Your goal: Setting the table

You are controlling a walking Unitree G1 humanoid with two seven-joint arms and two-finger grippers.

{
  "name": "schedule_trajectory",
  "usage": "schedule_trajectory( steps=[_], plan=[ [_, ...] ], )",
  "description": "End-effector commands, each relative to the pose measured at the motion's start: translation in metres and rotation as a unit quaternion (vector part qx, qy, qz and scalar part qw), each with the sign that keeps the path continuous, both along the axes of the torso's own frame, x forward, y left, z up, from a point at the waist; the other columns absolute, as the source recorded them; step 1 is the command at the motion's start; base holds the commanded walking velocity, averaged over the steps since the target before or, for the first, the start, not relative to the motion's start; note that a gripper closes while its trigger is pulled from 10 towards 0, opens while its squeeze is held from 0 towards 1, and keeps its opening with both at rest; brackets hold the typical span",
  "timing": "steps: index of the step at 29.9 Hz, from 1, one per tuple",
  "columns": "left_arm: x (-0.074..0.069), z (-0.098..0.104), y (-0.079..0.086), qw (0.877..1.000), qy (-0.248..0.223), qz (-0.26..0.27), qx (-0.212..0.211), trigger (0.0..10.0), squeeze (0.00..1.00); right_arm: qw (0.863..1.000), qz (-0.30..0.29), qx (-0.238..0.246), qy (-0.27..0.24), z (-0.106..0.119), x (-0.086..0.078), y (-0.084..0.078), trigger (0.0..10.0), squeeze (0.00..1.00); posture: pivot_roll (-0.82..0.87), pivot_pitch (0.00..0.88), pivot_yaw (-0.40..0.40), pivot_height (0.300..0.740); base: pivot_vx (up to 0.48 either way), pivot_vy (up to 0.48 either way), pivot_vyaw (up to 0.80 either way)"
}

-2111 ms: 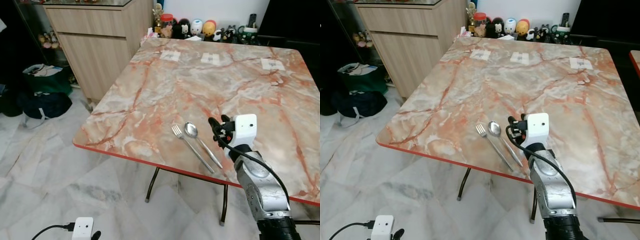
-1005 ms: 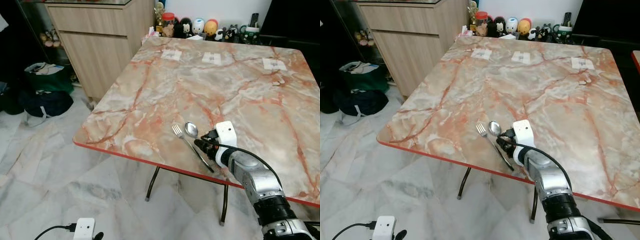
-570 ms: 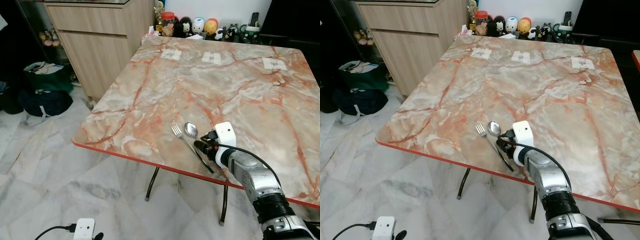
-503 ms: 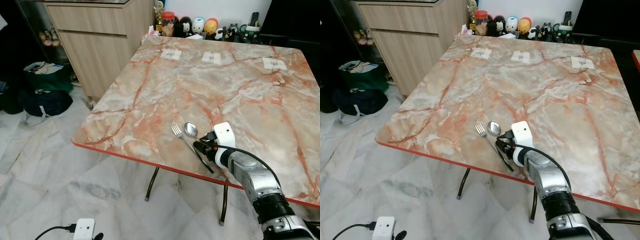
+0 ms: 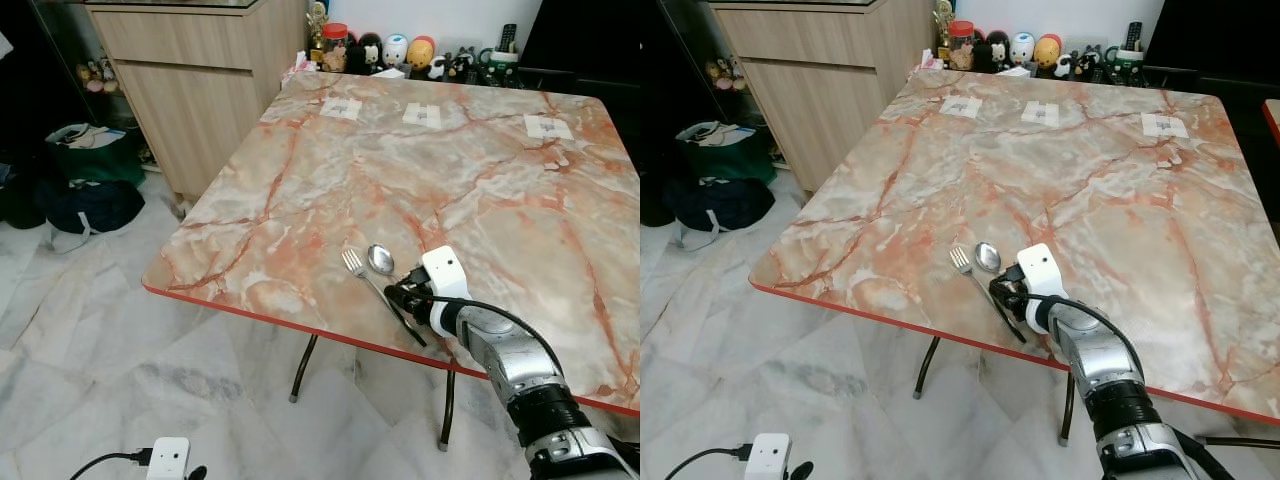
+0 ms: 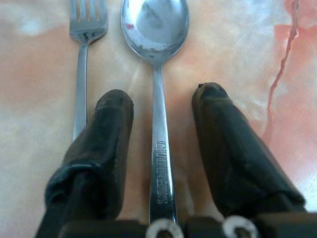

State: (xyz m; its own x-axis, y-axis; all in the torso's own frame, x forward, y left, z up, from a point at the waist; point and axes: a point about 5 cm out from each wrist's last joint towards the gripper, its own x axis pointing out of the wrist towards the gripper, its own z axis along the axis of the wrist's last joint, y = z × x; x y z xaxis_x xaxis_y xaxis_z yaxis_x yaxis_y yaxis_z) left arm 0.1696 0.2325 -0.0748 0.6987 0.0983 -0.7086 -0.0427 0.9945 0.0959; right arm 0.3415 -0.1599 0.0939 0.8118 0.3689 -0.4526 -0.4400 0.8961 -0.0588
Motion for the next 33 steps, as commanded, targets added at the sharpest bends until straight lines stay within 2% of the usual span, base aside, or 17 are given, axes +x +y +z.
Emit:
schedule_trajectory(
  steps=[1,25,30,33],
  plan=[
    [-0.010,-0.005,0.004,1.000,0.020,0.013,-0.005,10.0,0.00,1.000,0.000,-0.017,0.023,-0.010,-0.003,-0.002,0.0,0.00,-0.03,0.108,0.034,0.740,0.000,0.000,0.00],
    [-0.014,-0.007,0.003,0.999,0.030,0.013,-0.007,10.0,0.00,0.999,0.008,-0.024,0.034,-0.022,-0.011,0.003,0.0,0.00,-0.03,0.107,0.032,0.740,0.000,0.000,0.00],
    [-0.014,-0.007,0.003,0.999,0.031,0.013,-0.007,10.0,0.00,0.999,-0.009,-0.023,0.025,-0.022,-0.011,0.001,0.0,0.00,-0.03,0.104,0.031,0.740,0.000,0.000,0.00],
    [-0.015,-0.007,0.004,0.999,0.032,0.014,-0.006,10.0,0.00,0.998,-0.053,-0.005,-0.014,-0.014,-0.007,-0.004,0.0,0.00,-0.03,0.103,0.030,0.740,0.000,0.000,0.00]
  ],
)
